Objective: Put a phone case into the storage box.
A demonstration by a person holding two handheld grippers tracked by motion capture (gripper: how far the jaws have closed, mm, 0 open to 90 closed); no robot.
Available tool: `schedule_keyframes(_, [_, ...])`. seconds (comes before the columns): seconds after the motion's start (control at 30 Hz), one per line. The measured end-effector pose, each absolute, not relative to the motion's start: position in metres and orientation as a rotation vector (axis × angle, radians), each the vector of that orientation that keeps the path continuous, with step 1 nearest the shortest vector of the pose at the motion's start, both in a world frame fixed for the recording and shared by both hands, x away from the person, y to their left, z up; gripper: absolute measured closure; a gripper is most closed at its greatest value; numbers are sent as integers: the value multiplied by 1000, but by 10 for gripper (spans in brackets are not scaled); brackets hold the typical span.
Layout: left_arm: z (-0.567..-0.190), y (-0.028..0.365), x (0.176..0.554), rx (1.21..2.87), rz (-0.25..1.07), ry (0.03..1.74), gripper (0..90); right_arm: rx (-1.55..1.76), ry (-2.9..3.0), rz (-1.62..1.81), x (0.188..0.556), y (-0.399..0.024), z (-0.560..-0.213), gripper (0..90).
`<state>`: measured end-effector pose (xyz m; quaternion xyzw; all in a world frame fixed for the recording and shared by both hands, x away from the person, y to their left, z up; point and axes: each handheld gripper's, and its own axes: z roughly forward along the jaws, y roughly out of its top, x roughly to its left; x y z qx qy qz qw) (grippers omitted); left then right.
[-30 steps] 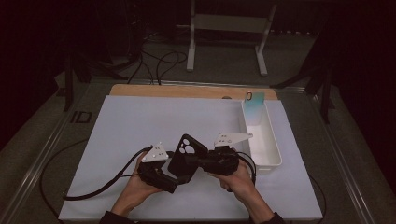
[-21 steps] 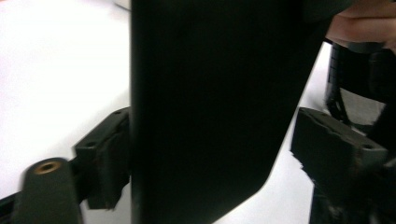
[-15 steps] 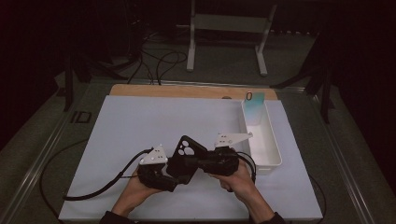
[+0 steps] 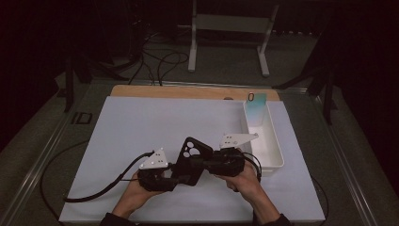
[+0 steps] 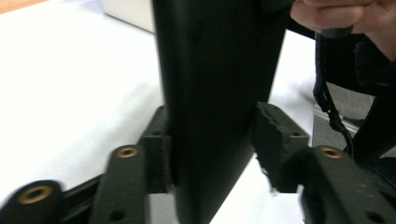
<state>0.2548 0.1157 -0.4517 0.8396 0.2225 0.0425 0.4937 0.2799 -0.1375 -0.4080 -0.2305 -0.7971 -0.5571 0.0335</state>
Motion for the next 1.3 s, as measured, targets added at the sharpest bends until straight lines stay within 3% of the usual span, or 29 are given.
schedule_keyframes(0.3, [-453,115,254,2039,98,520,781,-744,-2452,-1736,281,-137,-408,551])
schedule_keyframes(0.6, [-452,113,253,2048,101,514,795,-775,-2448,-1752,281,-136,-409,434])
schedule_keyframes(0.63, [-451,114,253,2036,125,529,797,-836,-2481,-1752,280,-136,-408,262])
schedule_keyframes(0.8, [-450,116,254,2037,161,552,800,-930,-2518,-1752,277,-137,-407,142])
schedule_keyframes(0.97, [-451,115,254,2044,173,571,800,-1003,-2504,-1800,274,-138,-402,101])
schedule_keyframes(1.3, [-451,114,254,2047,194,594,800,-1117,-2424,-1833,271,-136,-396,101])
